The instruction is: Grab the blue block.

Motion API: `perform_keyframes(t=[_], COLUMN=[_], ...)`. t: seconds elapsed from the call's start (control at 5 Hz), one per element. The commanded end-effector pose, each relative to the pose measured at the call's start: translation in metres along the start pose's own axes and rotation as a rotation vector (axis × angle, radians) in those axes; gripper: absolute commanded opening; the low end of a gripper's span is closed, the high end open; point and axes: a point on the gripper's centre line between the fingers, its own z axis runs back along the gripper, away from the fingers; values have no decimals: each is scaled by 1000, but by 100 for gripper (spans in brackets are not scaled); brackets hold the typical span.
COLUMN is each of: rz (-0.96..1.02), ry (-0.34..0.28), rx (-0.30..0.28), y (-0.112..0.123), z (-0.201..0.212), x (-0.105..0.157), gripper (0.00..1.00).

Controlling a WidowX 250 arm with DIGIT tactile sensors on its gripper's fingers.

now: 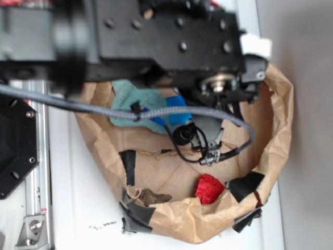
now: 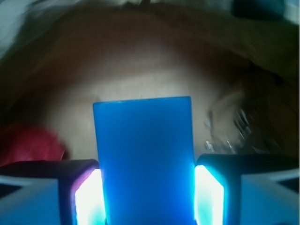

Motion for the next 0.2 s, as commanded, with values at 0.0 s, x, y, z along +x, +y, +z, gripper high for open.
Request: perform_keyframes(t=[0.0], rz=[7], ry=[-18], rx=[-24], y=[-3], z=[66], x=[-3], gripper=[0])
